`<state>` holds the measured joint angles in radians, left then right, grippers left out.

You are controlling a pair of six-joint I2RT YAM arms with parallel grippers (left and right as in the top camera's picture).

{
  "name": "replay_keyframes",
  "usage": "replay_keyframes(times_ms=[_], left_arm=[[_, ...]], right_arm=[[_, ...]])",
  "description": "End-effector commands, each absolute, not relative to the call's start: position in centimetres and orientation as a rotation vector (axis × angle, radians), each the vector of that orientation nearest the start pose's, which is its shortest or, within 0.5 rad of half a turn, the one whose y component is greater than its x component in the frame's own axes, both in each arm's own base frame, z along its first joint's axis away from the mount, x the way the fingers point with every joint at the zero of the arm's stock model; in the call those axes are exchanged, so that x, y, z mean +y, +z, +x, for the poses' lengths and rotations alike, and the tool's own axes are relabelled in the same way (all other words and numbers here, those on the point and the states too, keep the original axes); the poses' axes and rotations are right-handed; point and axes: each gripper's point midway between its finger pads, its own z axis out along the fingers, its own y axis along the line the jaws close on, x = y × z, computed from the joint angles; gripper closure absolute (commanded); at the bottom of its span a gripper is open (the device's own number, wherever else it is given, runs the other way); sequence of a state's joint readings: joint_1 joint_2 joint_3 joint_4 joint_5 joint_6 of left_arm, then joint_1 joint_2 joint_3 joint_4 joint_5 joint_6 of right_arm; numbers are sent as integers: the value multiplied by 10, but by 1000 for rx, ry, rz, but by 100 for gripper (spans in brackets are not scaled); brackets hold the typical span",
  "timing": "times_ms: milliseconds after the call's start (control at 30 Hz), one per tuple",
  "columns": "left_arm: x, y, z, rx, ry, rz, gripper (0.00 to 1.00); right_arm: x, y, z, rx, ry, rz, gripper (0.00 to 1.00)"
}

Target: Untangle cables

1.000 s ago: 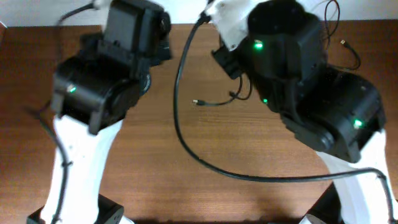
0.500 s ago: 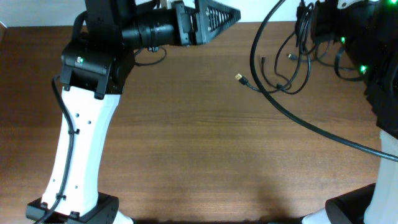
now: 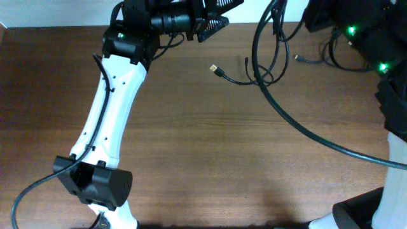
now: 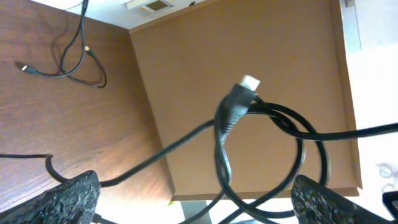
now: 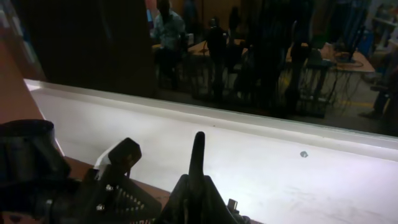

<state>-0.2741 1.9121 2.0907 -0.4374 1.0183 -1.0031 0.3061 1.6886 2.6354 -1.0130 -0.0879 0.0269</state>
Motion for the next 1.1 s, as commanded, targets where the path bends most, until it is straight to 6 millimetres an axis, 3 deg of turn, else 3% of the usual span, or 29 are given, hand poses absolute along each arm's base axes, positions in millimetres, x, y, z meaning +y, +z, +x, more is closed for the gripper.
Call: replay_keyframes(times_ms=[0, 200, 300, 433, 500, 600, 700, 733, 767, 800, 833, 1000, 1067], left_arm=[[-291, 428, 432, 2078, -1768, 160, 1], [-321, 424, 425, 2073, -1713, 176, 1], [-322, 418, 433, 2033, -1580, 242, 1], [-323, 417, 430, 2042, -1590, 249, 1], [-326, 416, 430, 2046, -1583, 244, 1], [-342, 394, 435, 2097, -1556, 211, 1], [-354, 359, 445, 2179, -1591, 191, 1], [-355, 356, 445, 2186, -1594, 191, 5], [-357, 355, 445, 2189, -1595, 193, 16], [-359, 354, 443, 2191, -1597, 197, 45], [-359, 355, 442, 2191, -1606, 204, 100], [-349, 363, 434, 2184, -1697, 269, 100], [-327, 371, 436, 2167, -1747, 294, 100]], right_arm=[[131, 598, 362, 1610, 347, -295, 96], [138, 589, 358, 1644, 380, -331, 96], [138, 587, 358, 1648, 376, -334, 96], [139, 584, 363, 1655, 372, -337, 96], [139, 593, 362, 1621, 374, -334, 96], [138, 596, 360, 1610, 374, -333, 96], [138, 593, 360, 1624, 373, -335, 96], [138, 592, 360, 1627, 373, -335, 96], [138, 591, 360, 1629, 372, -336, 96], [138, 591, 360, 1630, 364, -344, 96], [138, 589, 360, 1636, 361, -348, 96], [126, 569, 365, 1716, 275, -321, 96], [114, 559, 377, 1752, 232, -305, 96]])
